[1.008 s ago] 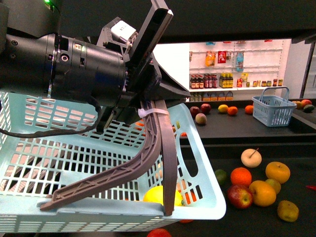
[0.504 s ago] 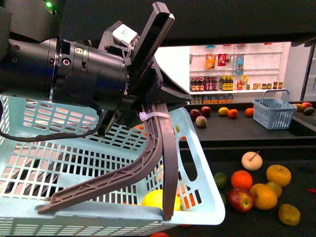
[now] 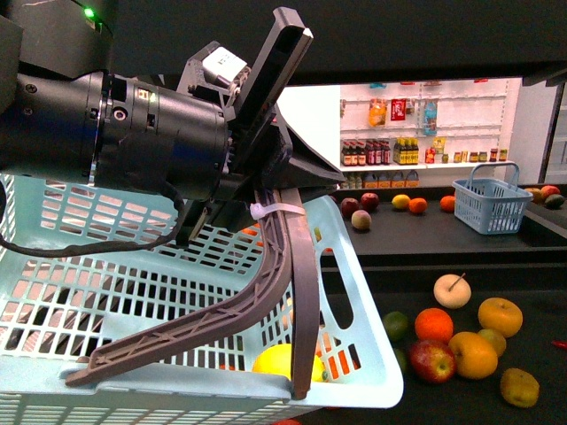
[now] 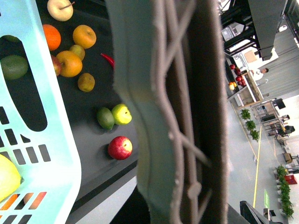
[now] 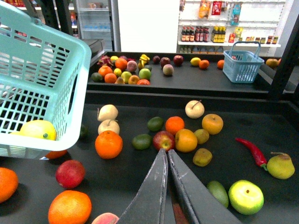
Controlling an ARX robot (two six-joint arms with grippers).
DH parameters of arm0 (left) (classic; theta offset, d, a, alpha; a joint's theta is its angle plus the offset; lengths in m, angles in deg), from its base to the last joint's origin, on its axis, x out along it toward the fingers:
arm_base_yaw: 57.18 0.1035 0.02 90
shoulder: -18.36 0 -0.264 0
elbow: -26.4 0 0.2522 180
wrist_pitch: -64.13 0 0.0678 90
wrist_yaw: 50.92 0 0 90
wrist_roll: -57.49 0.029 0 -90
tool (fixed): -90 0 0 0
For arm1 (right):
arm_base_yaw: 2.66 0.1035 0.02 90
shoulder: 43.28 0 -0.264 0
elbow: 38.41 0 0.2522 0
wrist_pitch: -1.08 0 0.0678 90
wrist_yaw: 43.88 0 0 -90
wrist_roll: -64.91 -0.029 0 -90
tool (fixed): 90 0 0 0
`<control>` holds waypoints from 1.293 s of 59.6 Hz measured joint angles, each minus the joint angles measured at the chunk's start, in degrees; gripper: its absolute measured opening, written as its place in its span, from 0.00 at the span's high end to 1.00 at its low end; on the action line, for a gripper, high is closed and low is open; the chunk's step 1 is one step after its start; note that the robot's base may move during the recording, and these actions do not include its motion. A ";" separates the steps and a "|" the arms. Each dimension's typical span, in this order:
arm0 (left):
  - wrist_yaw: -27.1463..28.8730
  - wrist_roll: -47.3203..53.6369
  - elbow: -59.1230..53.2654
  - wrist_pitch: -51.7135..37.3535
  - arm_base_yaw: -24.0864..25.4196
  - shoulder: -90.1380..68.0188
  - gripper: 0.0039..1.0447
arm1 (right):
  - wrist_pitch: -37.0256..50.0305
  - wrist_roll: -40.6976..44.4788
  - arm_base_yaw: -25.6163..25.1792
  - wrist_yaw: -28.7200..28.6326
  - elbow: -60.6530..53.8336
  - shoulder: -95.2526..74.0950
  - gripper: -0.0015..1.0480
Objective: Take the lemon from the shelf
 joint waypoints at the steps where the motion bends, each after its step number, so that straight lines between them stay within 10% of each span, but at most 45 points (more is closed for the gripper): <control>1: -0.02 -0.02 0.00 0.00 0.00 0.00 0.94 | 0.00 0.00 0.00 0.00 0.00 0.00 0.93; 9: -0.11 0.00 0.00 0.00 0.00 0.00 0.94 | 0.00 0.04 0.00 0.00 0.00 0.02 0.93; 43: 1.57 -0.74 -0.02 -0.55 -0.11 0.00 0.94 | 0.00 0.00 0.00 0.00 0.00 0.02 0.03; 51: 15.34 -9.64 -0.52 -5.86 0.15 0.07 0.94 | 0.00 -0.07 0.00 -0.02 0.00 0.02 0.02; 77: 29.48 -32.37 -5.09 -25.35 18.27 1.97 0.94 | 0.00 -0.07 0.00 0.00 0.00 0.07 0.02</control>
